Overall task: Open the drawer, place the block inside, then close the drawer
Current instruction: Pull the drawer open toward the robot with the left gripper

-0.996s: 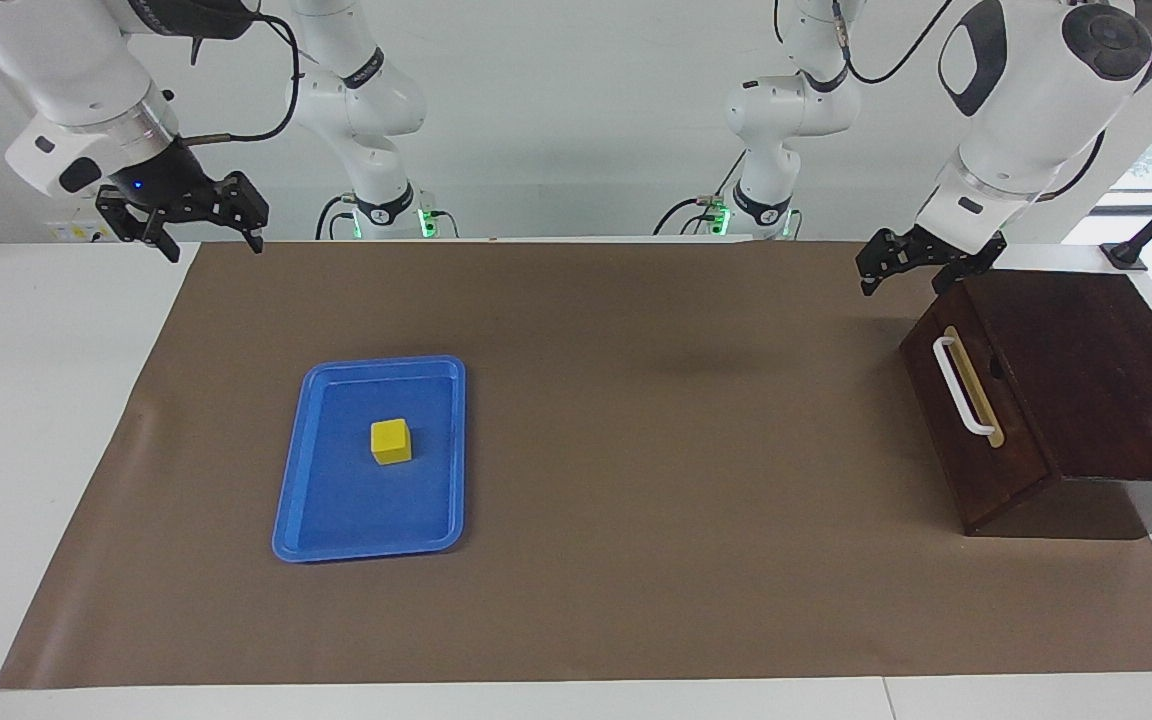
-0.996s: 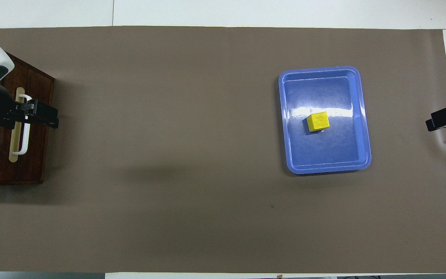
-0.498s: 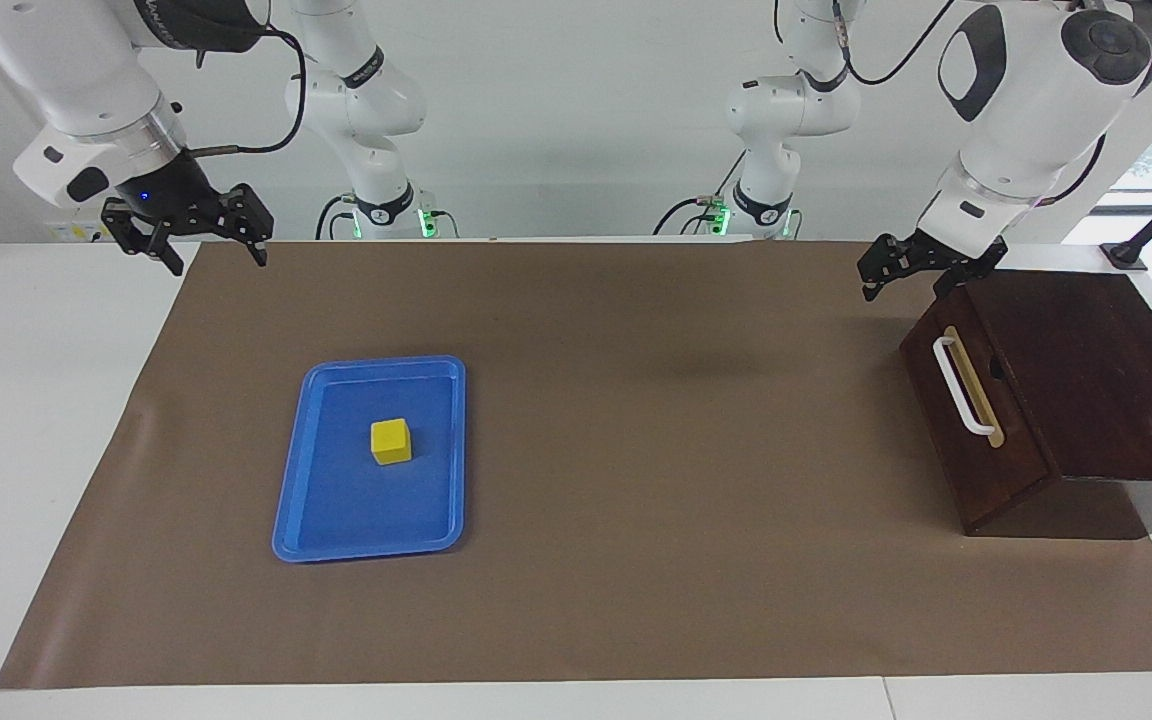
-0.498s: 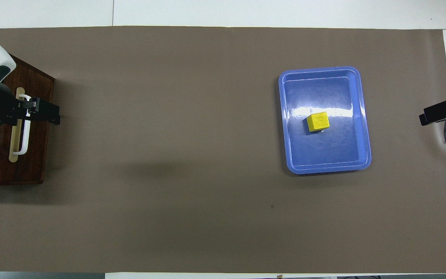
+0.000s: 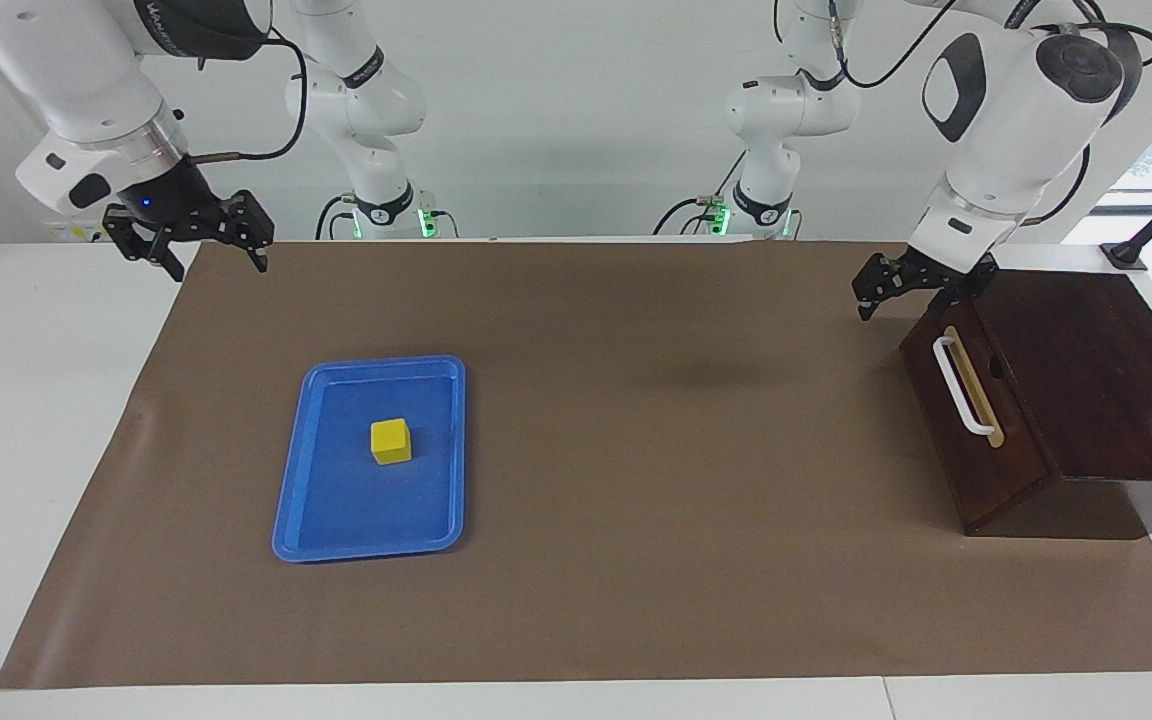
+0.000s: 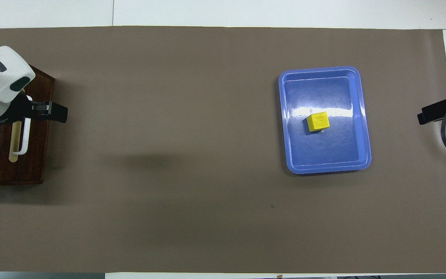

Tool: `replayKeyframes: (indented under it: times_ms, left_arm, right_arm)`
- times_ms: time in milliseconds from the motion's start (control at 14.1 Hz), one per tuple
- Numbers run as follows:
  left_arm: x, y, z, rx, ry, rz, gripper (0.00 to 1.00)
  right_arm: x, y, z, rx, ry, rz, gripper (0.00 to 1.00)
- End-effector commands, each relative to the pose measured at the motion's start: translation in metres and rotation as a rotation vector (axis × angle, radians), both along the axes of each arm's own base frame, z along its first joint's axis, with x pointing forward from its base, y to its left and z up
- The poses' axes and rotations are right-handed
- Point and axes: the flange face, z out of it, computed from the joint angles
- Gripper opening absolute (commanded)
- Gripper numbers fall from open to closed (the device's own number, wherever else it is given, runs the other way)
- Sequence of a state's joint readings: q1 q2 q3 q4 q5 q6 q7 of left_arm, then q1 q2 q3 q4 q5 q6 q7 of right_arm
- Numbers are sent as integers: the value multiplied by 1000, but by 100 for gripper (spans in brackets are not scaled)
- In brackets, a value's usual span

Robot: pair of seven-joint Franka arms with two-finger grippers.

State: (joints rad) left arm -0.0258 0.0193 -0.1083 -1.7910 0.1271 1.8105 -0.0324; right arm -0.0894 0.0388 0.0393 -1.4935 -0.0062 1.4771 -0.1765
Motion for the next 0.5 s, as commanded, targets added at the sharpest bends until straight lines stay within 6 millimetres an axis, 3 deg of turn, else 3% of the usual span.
replayKeyframes:
  times_ms: [0, 142, 356, 427]
  left_arm:
    - [-6, -5, -51, 151, -22, -111, 100]
    - [3, -1, -73, 242, -36, -172, 100]
    - [19, 4, -94, 354, -77, -268, 100]
    - [22, 17, -97, 349, -96, -260, 100]
  right_arm:
    - [0, -9, -2, -10, -38, 41, 100]
    - [3, -12, -10, -12, -70, 218, 100]
    - [5, -28, -17, -44, -129, 349, 100]
    - [2, -28, -19, -49, -114, 376, 100]
